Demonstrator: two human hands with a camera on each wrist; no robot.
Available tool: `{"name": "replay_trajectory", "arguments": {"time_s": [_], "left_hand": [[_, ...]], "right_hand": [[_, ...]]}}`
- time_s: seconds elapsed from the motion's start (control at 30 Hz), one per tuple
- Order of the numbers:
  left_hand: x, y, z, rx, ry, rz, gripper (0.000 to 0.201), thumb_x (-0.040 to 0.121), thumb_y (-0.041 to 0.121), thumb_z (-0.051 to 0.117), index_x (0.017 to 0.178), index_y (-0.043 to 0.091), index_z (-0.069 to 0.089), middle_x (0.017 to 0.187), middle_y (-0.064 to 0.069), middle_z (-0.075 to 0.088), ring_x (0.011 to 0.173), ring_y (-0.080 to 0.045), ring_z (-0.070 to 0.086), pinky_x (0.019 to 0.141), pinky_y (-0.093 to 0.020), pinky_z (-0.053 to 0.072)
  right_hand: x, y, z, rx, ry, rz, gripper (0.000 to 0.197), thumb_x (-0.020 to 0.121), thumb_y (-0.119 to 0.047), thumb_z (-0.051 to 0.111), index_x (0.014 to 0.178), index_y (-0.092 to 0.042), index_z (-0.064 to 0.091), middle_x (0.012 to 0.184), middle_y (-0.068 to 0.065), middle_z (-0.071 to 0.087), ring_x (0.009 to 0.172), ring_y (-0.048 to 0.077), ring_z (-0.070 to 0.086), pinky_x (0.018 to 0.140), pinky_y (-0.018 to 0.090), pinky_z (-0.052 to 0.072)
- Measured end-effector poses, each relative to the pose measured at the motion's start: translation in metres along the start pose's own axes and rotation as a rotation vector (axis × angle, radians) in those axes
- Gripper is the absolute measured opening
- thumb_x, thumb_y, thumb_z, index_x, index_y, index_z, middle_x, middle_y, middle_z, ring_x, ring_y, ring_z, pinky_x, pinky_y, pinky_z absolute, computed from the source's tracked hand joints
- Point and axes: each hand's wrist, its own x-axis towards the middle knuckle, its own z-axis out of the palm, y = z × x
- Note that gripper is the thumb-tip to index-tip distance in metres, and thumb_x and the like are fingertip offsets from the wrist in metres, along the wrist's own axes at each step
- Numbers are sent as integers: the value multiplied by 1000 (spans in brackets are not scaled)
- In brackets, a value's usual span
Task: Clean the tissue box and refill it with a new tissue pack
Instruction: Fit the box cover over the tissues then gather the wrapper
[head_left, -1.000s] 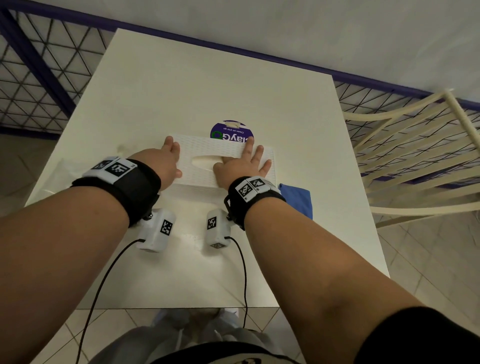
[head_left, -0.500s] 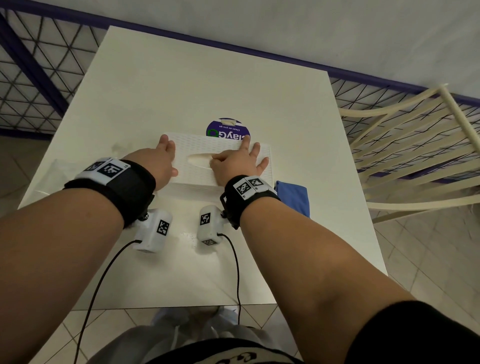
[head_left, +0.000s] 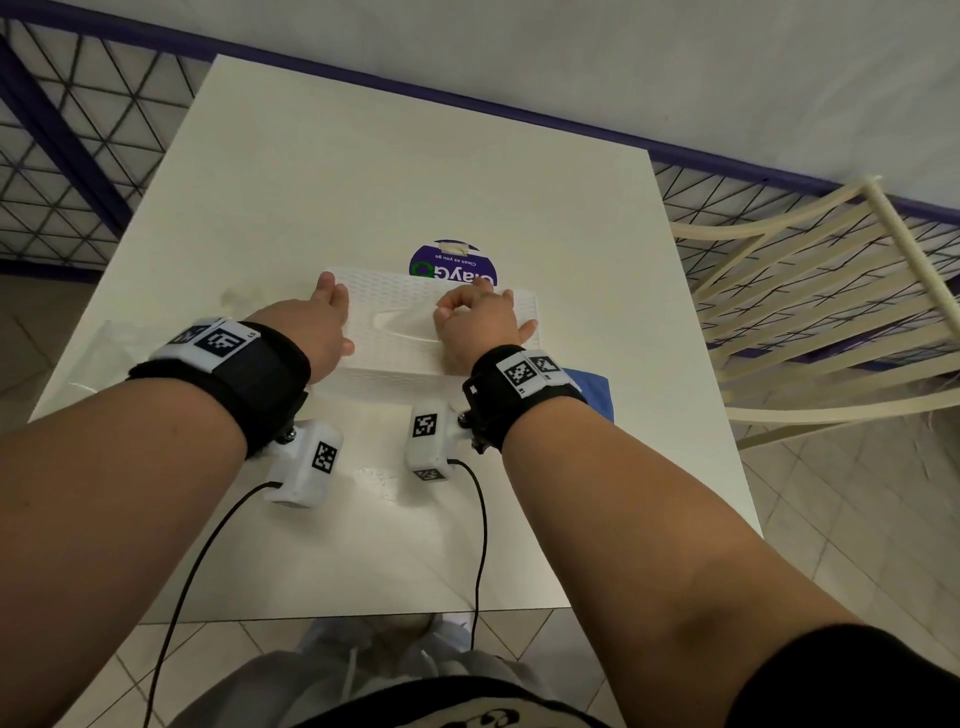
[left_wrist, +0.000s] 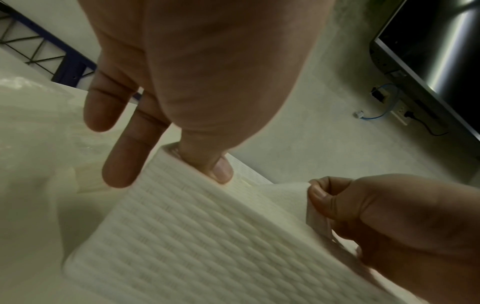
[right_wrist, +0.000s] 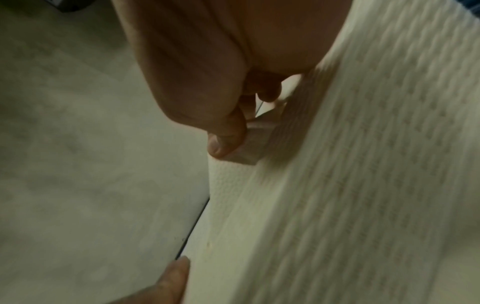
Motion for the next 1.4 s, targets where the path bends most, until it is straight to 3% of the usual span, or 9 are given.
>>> {"name": "replay_trajectory", "arguments": {"time_s": [0.2,0.33,0.43,0.5,0.7,0.87,1.03,1.27,1.4], "left_hand": [[1,1,-1,40,-8,4,68,103,21,36,152,7,-9,159,-8,-22,135,-38,37,104,-39,37],[-1,0,1,2,19,4,68,102,19,38,152,8,-7,159,-7,-21,135,-36,39,104,-39,39],[-8,-5,5,-97,124,10,70,99,21,46,153,11,4,161,-4,-15,134,-34,40,103,-42,41],[-19,-6,13,-151,303,6,67,96,28,53,151,10,18,162,-5,-2,131,-36,41,101,-44,41],[-43,3,48,-184,488,124,32,95,24,52,119,4,59,125,-14,55,112,-35,46,90,-42,40],[-29,7,45,-201,468,155,24,94,10,46,114,3,57,119,-12,54,115,-34,45,91,-41,43],[-6,13,24,-165,391,142,45,87,1,47,131,4,47,139,-14,42,128,-32,37,102,-42,39],[0,23,11,-22,361,62,40,81,5,48,121,7,50,124,-12,49,114,-34,46,90,-41,42],[-2,20,9,23,358,68,46,80,9,49,125,13,49,126,-7,48,115,-30,47,98,-43,35]], "right_hand": [[5,-8,-4,178,76,70,21,87,-20,48,67,-26,50,120,-7,62,144,24,27,110,62,-2],[1,-13,-6,209,77,82,19,85,-23,50,66,-25,51,93,-11,59,132,28,44,110,63,6],[-3,-4,-15,227,95,33,9,89,-25,54,85,-30,61,105,-7,62,115,21,55,113,50,23],[-8,10,-24,203,138,-16,24,94,-20,52,116,-22,61,134,2,55,124,22,52,112,37,32],[-46,48,0,-223,110,-62,53,97,-22,38,146,-4,27,159,15,12,146,32,10,120,42,16],[-36,47,4,-381,-9,30,59,103,-27,21,152,-5,-3,161,13,-10,149,29,-11,121,40,-4],[-1,33,-10,-409,-43,50,60,102,-28,22,152,-6,-2,161,13,-10,149,29,-10,121,40,-3],[8,32,-5,-426,4,62,58,102,-28,20,152,-7,-2,161,11,-9,149,28,-11,121,40,-4],[7,30,-7,-385,-1,77,59,102,-28,20,152,-7,-2,161,10,-10,149,28,-12,120,40,-5]]}}
